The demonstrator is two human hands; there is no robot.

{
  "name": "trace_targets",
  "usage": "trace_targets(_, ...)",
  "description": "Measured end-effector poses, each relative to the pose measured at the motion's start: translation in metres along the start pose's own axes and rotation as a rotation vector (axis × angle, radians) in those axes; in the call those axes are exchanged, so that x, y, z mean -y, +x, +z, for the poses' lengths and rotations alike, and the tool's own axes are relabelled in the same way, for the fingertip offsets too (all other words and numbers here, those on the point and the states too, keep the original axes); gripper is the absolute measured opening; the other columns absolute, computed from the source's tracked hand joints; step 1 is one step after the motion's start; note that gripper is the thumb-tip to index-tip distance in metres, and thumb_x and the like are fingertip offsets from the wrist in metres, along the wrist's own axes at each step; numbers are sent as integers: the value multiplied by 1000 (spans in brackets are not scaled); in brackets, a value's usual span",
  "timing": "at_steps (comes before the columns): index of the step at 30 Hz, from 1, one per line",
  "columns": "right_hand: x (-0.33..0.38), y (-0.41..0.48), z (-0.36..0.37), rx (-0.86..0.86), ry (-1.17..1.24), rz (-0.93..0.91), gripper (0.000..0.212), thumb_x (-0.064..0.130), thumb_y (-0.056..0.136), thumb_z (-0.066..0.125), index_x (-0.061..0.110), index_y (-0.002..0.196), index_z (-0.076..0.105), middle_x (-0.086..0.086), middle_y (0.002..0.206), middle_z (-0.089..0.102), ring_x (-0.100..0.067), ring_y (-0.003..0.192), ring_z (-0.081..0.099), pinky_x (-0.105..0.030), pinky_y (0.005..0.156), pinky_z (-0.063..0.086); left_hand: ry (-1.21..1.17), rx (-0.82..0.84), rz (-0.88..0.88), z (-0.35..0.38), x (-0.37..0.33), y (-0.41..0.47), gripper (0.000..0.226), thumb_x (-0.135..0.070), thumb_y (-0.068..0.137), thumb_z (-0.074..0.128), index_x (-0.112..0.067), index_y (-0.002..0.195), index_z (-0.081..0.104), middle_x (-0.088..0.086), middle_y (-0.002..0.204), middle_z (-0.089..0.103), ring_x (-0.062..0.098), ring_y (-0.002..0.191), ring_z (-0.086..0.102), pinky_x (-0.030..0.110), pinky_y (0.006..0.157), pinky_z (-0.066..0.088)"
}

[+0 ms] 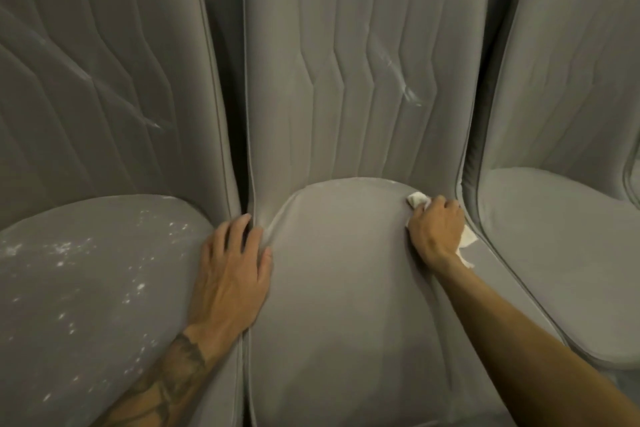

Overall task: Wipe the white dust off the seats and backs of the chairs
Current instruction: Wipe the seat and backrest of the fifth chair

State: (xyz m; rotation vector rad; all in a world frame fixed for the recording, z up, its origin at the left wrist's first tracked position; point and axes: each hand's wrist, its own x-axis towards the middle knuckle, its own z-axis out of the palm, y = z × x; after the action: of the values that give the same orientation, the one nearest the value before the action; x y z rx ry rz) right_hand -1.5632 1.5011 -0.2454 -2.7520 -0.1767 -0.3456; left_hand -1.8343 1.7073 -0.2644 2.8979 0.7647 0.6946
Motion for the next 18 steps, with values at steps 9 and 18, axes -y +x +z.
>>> trace_targets(9, 86, 42, 42, 132, 161, -277, 29, 16, 99, 47, -4, 108, 66, -24, 113, 64, -39, 109, 56, -40, 94, 37, -1, -80, -5, 20, 8, 0, 42, -39, 101, 41, -14, 130, 59, 12, 148, 48, 37, 130, 47, 51, 102, 39)
trace_targets(18, 92, 34, 47, 136, 294, -273, 24, 6, 94, 52, -2, 111, 67, -22, 118, 64, -35, 115, 55, -35, 99, 34, 6, -67, -16, 23, 8, -1, 45, -41, 102, 40, -15, 133, 59, 11, 150, 48, 37, 131, 47, 52, 104, 41)
